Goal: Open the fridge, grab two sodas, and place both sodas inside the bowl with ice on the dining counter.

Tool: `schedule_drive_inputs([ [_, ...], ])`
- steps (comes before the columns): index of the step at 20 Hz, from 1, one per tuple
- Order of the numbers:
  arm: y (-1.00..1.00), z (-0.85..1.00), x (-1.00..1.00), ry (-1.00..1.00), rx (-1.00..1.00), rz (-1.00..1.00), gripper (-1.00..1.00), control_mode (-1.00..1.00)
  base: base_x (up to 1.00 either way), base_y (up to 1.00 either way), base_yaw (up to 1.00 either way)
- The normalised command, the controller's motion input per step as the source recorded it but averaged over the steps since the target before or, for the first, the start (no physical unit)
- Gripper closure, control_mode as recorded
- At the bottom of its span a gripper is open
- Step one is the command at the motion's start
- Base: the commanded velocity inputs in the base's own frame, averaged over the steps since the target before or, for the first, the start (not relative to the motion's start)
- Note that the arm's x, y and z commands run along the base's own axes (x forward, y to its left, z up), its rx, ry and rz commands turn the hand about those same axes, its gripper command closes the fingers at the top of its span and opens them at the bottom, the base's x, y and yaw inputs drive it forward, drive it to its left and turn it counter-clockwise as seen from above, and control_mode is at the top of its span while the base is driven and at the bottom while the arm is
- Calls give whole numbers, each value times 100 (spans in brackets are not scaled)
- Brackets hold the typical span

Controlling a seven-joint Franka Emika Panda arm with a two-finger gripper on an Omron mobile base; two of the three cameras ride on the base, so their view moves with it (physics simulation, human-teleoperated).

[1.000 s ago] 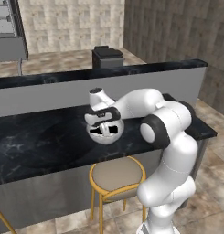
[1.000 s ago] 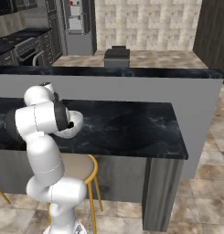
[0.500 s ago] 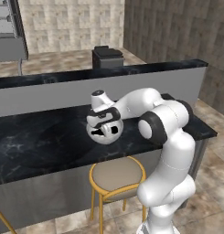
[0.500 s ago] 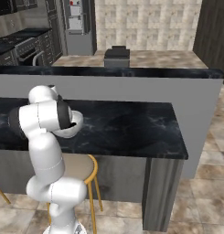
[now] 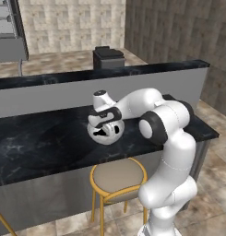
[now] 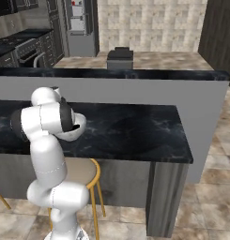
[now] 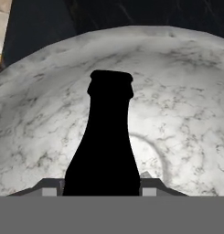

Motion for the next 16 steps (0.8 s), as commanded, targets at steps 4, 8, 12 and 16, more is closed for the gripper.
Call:
schedule_drive_inputs([
  [4,0,-13,20,0,0,10,-100,-100,0,0,0],
  [8,-8,-7,18,0,2,9,-100,-100,0,0,0],
  [12,-18,0,10,0,3,8,-100,-100,0,0,0],
  [16,-13,1,1,0,1,4,-100,-100,0,0,0],
])
